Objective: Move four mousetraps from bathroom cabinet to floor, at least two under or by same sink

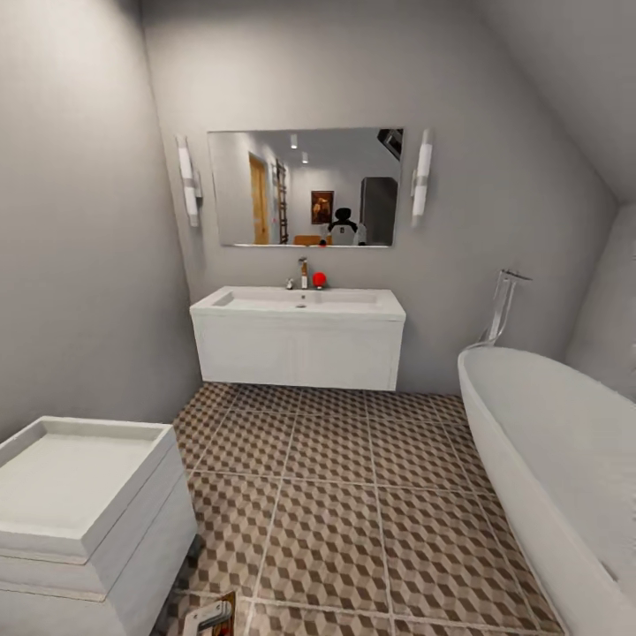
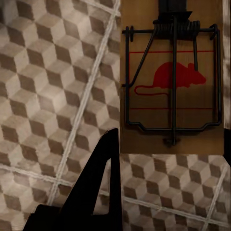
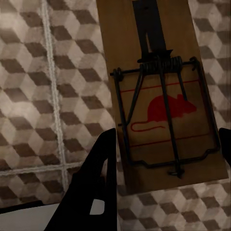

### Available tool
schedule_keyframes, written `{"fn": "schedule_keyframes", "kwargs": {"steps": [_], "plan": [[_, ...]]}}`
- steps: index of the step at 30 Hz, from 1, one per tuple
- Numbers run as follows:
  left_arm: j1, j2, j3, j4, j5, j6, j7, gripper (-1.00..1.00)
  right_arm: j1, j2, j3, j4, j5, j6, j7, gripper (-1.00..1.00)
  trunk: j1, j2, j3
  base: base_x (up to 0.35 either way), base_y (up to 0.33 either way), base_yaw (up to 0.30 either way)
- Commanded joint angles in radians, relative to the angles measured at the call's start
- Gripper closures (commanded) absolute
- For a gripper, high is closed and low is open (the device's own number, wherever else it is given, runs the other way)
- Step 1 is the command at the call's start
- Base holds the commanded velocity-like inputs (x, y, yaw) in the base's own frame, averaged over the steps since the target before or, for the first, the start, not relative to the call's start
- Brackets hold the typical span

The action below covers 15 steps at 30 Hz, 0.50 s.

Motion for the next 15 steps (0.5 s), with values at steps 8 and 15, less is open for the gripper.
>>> {"fn": "schedule_keyframes", "kwargs": {"steps": [8,15], "plan": [[0.0,0.002,-0.008,-0.001,0.01,0.004,0.001,1.0,-0.001,-0.002,0.006,0.003,-0.011,-0.003,0.0,1.0,0.0,0.0,-0.001,0.325,0.0,-0.19],[0.0,0.004,-0.008,-0.001,0.01,0.009,0.001,1.0,-0.002,-0.001,0.006,0.003,-0.011,0.0,-0.001,1.0,0.0,0.0,-0.001,0.325,0.0,-0.023]]}}
